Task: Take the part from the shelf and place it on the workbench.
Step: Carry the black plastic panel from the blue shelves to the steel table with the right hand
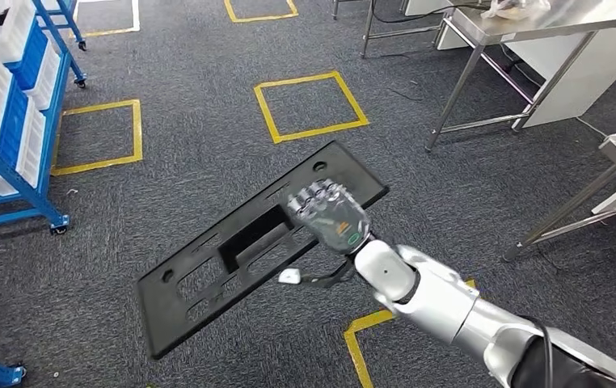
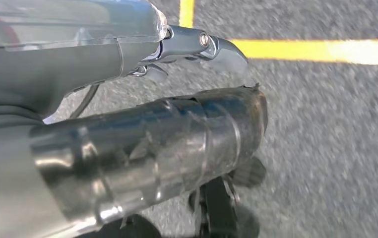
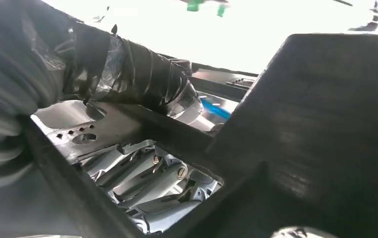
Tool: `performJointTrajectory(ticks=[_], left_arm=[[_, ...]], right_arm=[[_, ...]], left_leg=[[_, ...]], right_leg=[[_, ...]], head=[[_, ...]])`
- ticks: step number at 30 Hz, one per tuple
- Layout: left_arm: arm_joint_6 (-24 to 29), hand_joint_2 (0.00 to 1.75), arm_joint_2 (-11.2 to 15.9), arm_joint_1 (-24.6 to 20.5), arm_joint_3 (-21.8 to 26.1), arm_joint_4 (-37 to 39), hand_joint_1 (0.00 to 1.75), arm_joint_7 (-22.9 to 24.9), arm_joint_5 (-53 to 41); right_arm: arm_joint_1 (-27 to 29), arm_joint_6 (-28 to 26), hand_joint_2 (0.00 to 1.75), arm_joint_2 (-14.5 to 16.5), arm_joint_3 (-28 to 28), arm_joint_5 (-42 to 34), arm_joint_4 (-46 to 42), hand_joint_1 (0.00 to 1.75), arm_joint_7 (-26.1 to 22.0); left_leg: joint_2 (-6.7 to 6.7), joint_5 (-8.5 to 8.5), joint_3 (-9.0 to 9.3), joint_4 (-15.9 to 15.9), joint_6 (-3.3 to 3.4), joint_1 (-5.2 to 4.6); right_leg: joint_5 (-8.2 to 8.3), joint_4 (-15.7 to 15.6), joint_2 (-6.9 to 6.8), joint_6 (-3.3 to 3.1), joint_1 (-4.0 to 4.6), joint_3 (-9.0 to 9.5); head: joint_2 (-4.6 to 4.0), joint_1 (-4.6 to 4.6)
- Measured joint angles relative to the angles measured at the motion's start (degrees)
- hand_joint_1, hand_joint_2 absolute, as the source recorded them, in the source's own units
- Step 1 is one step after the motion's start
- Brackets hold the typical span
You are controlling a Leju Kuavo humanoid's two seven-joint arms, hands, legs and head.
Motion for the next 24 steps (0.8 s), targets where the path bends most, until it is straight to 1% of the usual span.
performJointTrajectory(ticks=[1,2,3,4,5,6,7,8,9,10,11,12,13,14,15,16,17,18,19,20,21,22,23,24], left_arm=[[-1.16,0.0,-0.06,0.04,0.39,0.0,0.0,-0.41,0.58],[-2.21,0.0,-0.13,0.09,0.83,0.0,0.0,-0.92,1.12],[-2.94,0.0,-0.18,0.1,1.25,0.0,0.0,-1.42,1.51],[-3.56,0.0,-0.24,0.09,1.64,-0.02,0.0,-1.92,1.81],[-3.94,0.0,-0.29,0.06,2.06,-0.03,0.0,-2.41,2.11],[-4.17,0.0,-0.33,0.02,2.5,-0.05,0.0,-2.79,2.36],[-4.32,0.0,-0.36,0.0,2.99,-0.07,0.0,-3.02,2.56],[-4.34,0.0,-0.38,0.01,3.45,-0.07,0.0,-3.1,2.68],[-4.24,0.0,-0.42,0.04,3.81,-0.06,0.0,-3.0,2.75],[-4.09,0.0,-0.44,0.11,4.1,-0.05,0.0,-2.79,2.75],[-3.88,0.0,-0.46,0.18,4.33,-0.05,0.0,-2.54,2.78],[-3.71,0.0,-0.47,0.24,4.57,-0.05,0.0,-2.29,2.81],[-3.57,0.0,-0.47,0.28,4.83,-0.06,0.0,-2.09,2.83],[-3.45,0.0,-0.47,0.33,5.07,-0.07,0.0,-1.92,2.84],[-3.38,0.0,-0.49,0.37,5.24,-0.05,0.0,-1.82,2.84],[-3.29,0.0,-0.51,0.38,5.35,-0.03,0.0,-1.76,2.84],[-3.24,0.0,-0.54,0.32,5.42,-0.02,0.0,-1.72,2.84],[-3.2,0.0,-0.56,0.2,5.48,-0.01,0.0,-1.69,2.84],[-3.18,0.0,-0.59,0.04,5.52,-0.02,0.0,-1.68,2.83],[-3.18,0.0,-0.63,-0.09,5.55,-0.02,0.0,-1.67,2.83],[-3.17,0.0,-0.66,-0.15,5.57,-0.02,0.0,-1.66,2.83],[-3.16,0.0,-0.69,-0.14,5.61,-0.02,0.0,-1.64,2.83],[-3.15,0.0,-0.69,-0.08,5.63,-0.02,0.0,-1.64,2.83],[-3.16,0.0,-0.69,0.01,5.67,-0.02,0.0,-1.63,2.83]], right_arm=[[-0.58,0.77,1.75,-0.94,-1.33,-0.02,-0.09,1.75,-1.04],[-1.14,1.54,1.75,-1.73,-2.51,-0.04,-0.31,1.75,-2.03],[-1.53,2.27,1.75,-2.53,-3.42,-0.08,-0.56,1.75,-2.87],[-1.69,3.09,1.75,-3.46,-4.42,-0.12,-0.96,1.75,-3.73],[-1.79,3.89,1.75,-4.29,-5.38,-0.18,-1.48,1.75,-4.47],[-1.95,4.68,1.75,-5.16,-6.27,-0.26,-1.96,1.75,-5.04],[-2.2,5.48,1.75,-5.87,-7.22,-0.36,-2.48,1.75,-5.56],[-2.49,6.14,1.75,-6.42,-8.1,-0.48,-2.93,1.75,-5.94],[-2.73,6.67,1.75,-6.94,-8.88,-0.61,-3.3,1.75,-6.16],[-2.8,6.99,1.75,-7.38,-9.51,-0.75,-3.68,1.75,-6.32],[-2.71,7.15,1.75,-7.9,-9.97,-0.93,-4.11,1.75,-6.39],[-2.54,7.24,1.75,-8.5,-10.3,-1.1,-4.56,1.75,-6.44],[-2.36,7.28,1.75,-9.12,-10.55,-1.24,-5.04,1.75,-6.5],[-2.19,7.3,1.75,-9.71,-10.8,-1.36,-5.48,1.75,-6.53],[-2.12,7.33,1.75,-10.22,-11.04,-1.4,-5.82,1.75,-6.54],[-2.04,7.35,1.75,-10.61,-11.25,-1.42,-6.13,1.75,-6.54],[-1.92,7.38,1.75,-10.98,-11.4,-1.43,-6.34,1.75,-6.54],[-1.77,7.39,1.75,-11.34,-11.48,-1.43,-6.55,1.75,-6.54],[-1.56,7.39,1.75,-11.72,-11.53,-1.43,-6.76,1.75,-6.54],[-1.35,7.38,1.75,-12.12,-11.58,-1.43,-6.91,1.75,-6.54],[-1.25,7.38,1.75,-12.54,-11.67,-1.43,-7.05,1.75,-6.55],[-1.22,7.37,1.75,-12.87,-11.82,-1.43,-7.16,1.75,-6.55],[-1.21,7.37,1.75,-13.07,-11.95,-1.43,-7.21,1.75,-6.55],[-1.19,7.39,1.75,-13.18,-12.05,-1.45,-7.24,1.75,-6.55]], left_leg=[[0.6,-0.13,0.21,-0.16,-0.14,-0.09],[1.31,-0.25,0.4,-0.33,-0.37,-0.17],[2.09,-0.35,0.57,-0.47,-0.62,-0.23],[2.7,-0.58,0.73,-0.57,-0.89,-0.31],[2.21,-0.93,0.89,-0.26,-1.17,-0.29],[0.97,-1.6,0.58,0.81,-1.39,-0.26],[-0.7,-2.67,-0.43,3.01,-1.59,-0.21],[-2.46,-3.95,-2.06,6.18,-1.74,-0.03],[-3.36,-5.32,-4.26,9.84,-1.88,0.06],[-3.74,-6.16,-6.28,12.96,-2.01,0.14],[-3.95,-5.95,-7.61,14.51,-2.15,0.23],[-4.12,-4.65,-8.0,14.1,-2.3,0.3],[-4.52,-2.41,-7.38,11.68,-2.49,0.45],[-5.63,-0.23,-6.23,8.38,-2.71,0.72],[-7.06,1.11,-5.0,5.26,-2.84,0.98],[-8.21,1.74,-4.16,3.22,-2.73,1.12],[-8.9,1.61,-3.76,2.36,-2.44,1.08],[-8.69,1.38,-3.61,2.15,-1.99,0.9],[-7.95,1.45,-3.53,2.07,-1.45,0.82],[-7.28,1.56,-3.29,1.77,-1.04,0.82],[-6.58,1.67,-3.0,1.38,-0.63,0.88],[-5.87,1.75,-2.74,1.03,-0.29,0.92],[-5.18,1.72,-2.57,0.86,-0.03,0.82],[-4.46,1.62,-2.49,0.79,0.18,0.71]], right_leg=[[0.36,-2.14,-1.21,-0.5,0.56,1.04],[0.17,-3.06,-1.88,-0.9,1.04,1.39],[0.22,-3.37,-1.37,-1.11,1.28,1.34],[0.35,-3.67,-0.52,-1.29,1.07,1.54],[0.49,-4.21,0.31,-1.38,0.83,1.93],[0.62,-4.72,1.04,-1.44,0.54,2.38],[0.73,-5.17,1.73,-1.52,0.21,2.82],[0.68,-5.3,2.42,-1.6,0.1,3.0],[0.57,-5.23,3.17,-1.73,0.04,3.05],[0.44,-5.1,3.99,-1.82,-0.01,3.09],[0.25,-4.88,4.9,-1.82,-0.1,3.15],[0.01,-4.56,5.87,-1.67,-0.25,3.21],[-0.32,-4.11,6.79,-1.41,-0.48,3.23],[-0.76,-3.51,7.67,-1.03,-0.74,3.12],[-1.22,-2.74,8.54,-0.6,-0.88,2.83],[-1.53,-2.16,9.33,-0.14,-1.03,2.45],[-1.67,-1.84,10.09,0.29,-1.16,2.07],[-1.61,-1.78,10.86,0.69,-1.28,1.82],[-1.47,-2.0,11.55,1.02,-1.42,1.73],[-1.49,-1.96,11.43,1.27,-1.47,1.71],[-1.92,-1.22,10.27,1.51,-1.38,1.37],[-2.87,0.61,8.47,1.73,-1.27,0.47],[-4.24,3.5,6.28,1.92,-1.19,-1.01],[-5.73,7.05,4.66,2.11,-1.19,-2.97]], head=[[0.01,0.03],[0.01,0.07],[0.01,0.1],[0.02,0.13],[0.01,0.11],[0.02,0.07],[0.02,0.04],[0.01,0.02],[0.02,0.01],[0.02,0.01],[0.02,0.01],[0.02,0.01],[0.02,0.01],[0.02,0.02],[0.02,-0.03],[0.02,-0.08],[0.01,-0.14],[0.01,-0.19],[0.01,-0.2],[0.01,-0.17],[0.01,-0.13],[0.01,-0.1],[0.0,-0.06],[0.0,-0.04]])
